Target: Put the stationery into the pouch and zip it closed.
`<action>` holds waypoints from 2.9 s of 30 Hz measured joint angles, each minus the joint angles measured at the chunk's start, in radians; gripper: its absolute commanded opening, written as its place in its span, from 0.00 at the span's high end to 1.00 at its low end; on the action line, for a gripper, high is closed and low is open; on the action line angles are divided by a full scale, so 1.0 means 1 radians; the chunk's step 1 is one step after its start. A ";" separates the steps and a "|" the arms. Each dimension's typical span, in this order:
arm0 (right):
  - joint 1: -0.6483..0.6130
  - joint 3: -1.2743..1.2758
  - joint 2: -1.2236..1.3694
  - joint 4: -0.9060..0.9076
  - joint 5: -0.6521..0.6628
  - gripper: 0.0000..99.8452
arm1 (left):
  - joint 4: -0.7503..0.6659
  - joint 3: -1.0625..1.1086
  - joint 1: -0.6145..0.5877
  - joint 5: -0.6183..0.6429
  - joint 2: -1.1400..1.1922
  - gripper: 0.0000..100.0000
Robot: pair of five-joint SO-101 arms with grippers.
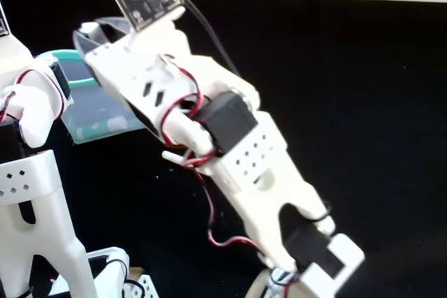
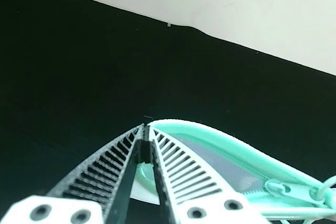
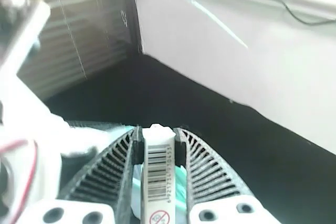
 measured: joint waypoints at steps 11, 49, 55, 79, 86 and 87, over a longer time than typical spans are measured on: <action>-0.035 -0.453 0.413 0.005 -0.058 0.99 | 0.000 0.000 0.000 0.000 0.000 0.99; -0.041 -0.993 0.865 0.285 -0.063 0.74 | -0.032 0.002 -0.034 0.000 0.014 0.99; -0.043 -0.993 0.858 0.288 -0.063 0.74 | -0.032 0.002 -0.034 0.000 0.014 0.99; -0.026 -0.988 0.623 0.451 -0.060 0.74 | -0.032 0.002 -0.035 0.000 0.017 0.99; -0.025 -0.988 0.548 0.582 0.052 0.74 | -0.032 0.002 -0.035 0.000 0.017 0.99; -0.025 -0.988 0.542 0.609 0.077 0.74 | -0.032 0.002 -0.035 0.000 0.017 0.99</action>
